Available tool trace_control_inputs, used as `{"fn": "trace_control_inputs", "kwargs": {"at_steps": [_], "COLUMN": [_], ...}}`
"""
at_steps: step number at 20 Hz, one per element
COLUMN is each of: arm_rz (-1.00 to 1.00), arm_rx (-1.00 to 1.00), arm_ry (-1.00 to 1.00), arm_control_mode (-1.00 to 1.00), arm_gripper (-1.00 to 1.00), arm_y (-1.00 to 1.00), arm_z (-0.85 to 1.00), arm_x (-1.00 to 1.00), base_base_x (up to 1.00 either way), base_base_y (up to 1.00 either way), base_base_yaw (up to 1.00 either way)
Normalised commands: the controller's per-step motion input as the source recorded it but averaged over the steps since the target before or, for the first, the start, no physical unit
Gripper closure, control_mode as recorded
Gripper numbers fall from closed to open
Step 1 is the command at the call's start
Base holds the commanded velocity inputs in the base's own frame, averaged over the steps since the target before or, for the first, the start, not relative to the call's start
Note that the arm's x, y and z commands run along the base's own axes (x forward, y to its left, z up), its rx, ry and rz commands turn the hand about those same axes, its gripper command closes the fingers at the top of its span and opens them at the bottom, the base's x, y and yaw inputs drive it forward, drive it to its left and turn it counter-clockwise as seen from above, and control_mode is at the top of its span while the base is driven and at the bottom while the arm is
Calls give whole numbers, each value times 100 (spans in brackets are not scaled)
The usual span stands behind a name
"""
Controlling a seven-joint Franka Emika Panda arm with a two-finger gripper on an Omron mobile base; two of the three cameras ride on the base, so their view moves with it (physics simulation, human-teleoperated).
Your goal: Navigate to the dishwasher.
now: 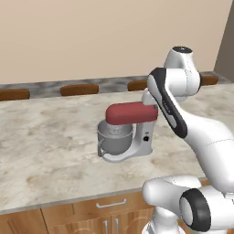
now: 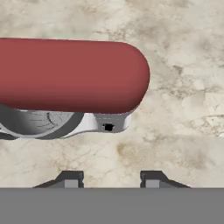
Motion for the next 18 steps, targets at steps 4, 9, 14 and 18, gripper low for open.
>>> {"fn": "trace_control_inputs", "kwargs": {"at_steps": [4, 9, 14, 18], "arm_rz": [2, 1, 0, -7], "arm_rx": [0, -7, -7, -4], "arm_ry": [0, -7, -14, -33], "arm_control_mode": [-100, -100, -100, -100], "arm_gripper": [-100, -100, -100, -100], "arm_y": [1, 3, 0, -1], "arm_z": [0, -5, -18, -11], "arm_x": [-64, -100, -83, -31], "base_base_x": [0, 0, 0, 0], "base_base_y": [0, 0, 0, 0], "base_base_yaw": [0, 0, 0, 0]}}
